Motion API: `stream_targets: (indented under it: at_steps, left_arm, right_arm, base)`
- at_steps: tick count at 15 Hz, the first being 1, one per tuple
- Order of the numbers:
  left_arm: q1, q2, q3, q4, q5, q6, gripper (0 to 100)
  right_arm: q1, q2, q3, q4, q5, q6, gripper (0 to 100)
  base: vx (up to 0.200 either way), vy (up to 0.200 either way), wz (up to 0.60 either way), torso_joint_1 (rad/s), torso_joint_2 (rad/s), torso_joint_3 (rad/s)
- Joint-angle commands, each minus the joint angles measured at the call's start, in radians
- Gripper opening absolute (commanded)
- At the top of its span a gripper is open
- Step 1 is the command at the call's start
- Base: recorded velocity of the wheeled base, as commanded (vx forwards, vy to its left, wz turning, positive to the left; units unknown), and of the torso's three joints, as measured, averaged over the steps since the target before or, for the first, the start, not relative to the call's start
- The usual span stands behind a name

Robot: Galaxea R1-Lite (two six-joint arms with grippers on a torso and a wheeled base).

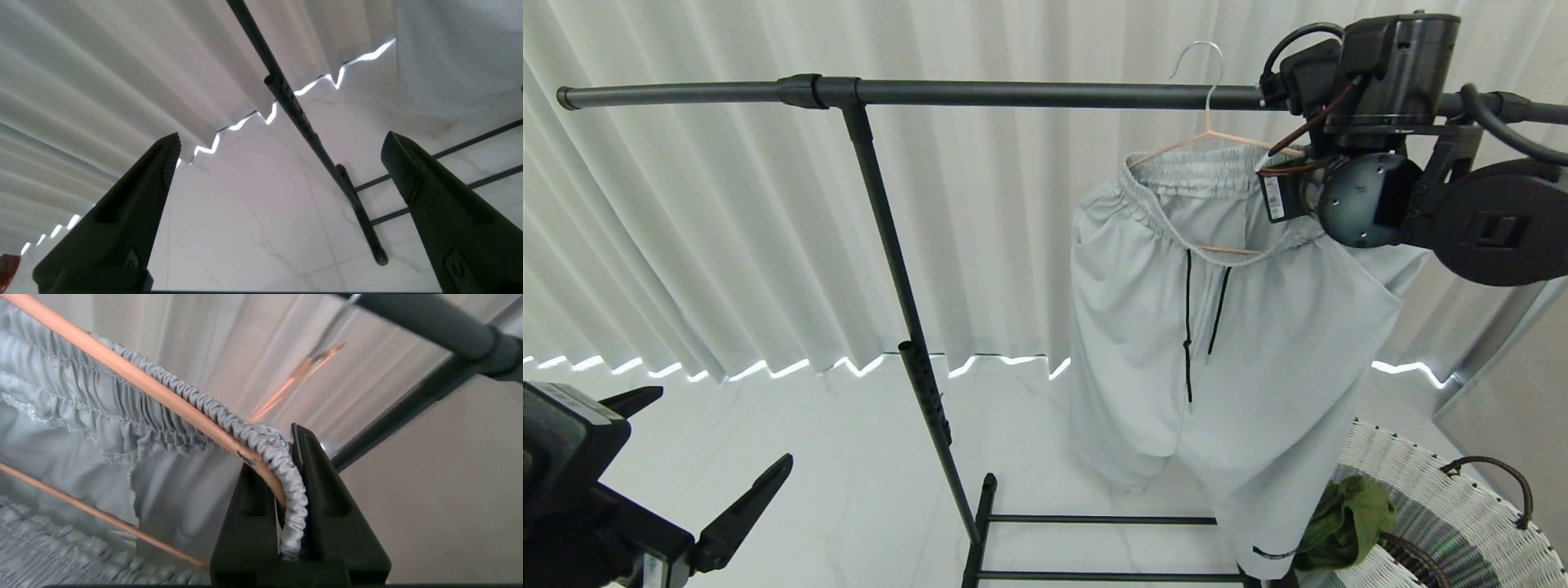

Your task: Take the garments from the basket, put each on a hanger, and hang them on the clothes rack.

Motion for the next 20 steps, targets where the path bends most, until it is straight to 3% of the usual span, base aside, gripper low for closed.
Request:
stream_targets:
  at_steps: [1,20]
  left_arm:
    - [-0.001,0.002,-0.001,-0.001,0.001,0.0,100]
    - [-0.024,-0.009,0.021,-0.001,0.001,0.0,100]
  right_arm:
    - [-0.001,0.027,0.0,-0.002,0.0,0.0,0]
    - [-0.019,0.086,-0.072,0.01,0.0,-0.004,0]
  base:
    - [0.0,0.0,0.0,0.0,0.0,0.0]
    - [0.0,0.0,0.0,0.0,0.0,0.0]
